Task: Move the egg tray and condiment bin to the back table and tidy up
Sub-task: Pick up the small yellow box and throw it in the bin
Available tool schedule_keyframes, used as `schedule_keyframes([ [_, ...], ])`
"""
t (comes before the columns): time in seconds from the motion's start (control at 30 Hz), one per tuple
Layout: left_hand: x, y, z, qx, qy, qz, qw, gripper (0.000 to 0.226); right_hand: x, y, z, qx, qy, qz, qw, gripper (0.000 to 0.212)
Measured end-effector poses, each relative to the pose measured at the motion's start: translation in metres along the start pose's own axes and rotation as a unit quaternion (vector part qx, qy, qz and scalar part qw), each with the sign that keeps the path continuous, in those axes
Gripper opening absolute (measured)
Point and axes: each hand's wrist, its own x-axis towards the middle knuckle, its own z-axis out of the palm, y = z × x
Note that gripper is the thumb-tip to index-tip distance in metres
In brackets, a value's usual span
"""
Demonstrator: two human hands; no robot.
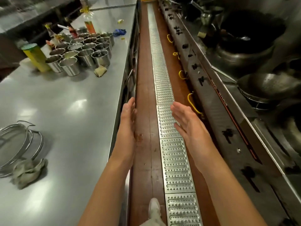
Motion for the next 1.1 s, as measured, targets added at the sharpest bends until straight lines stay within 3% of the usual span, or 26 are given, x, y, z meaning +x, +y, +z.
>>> schedule_keyframes([
  [0.07, 0.027, -0.003, -0.008, -0.004, 0.014, -0.003, 1.0, 0.068, 0.028, -0.002, 0.005, -0.009, -0.012, 0.0, 1.0, 0.059],
  [0.2, 0.086, -0.006, -0.028, -0.018, 0.026, 0.012, 0.999, 0.073, 0.086, -0.013, 0.019, -0.023, -0.013, -0.02, 0.999, 0.069],
  [0.4, 0.171, -0.007, -0.032, -0.032, 0.006, 0.014, 0.999, 0.074, 0.155, -0.02, 0.029, -0.052, 0.001, -0.033, 0.998, 0.054],
  [0.67, 0.276, -0.028, -0.008, -0.054, -0.001, -0.011, 0.998, 0.087, 0.254, -0.009, 0.006, -0.049, 0.025, -0.009, 0.998, 0.062],
  [0.87, 0.363, -0.026, 0.017, -0.017, 0.022, 0.005, 1.0, 0.074, 0.349, -0.016, -0.018, -0.032, -0.004, -0.01, 0.999, 0.065],
  [1.1, 0.445, -0.011, 0.036, -0.023, 0.065, 0.03, 0.997, 0.07, 0.46, -0.035, -0.026, -0.011, -0.05, -0.011, 0.999, 0.044],
])
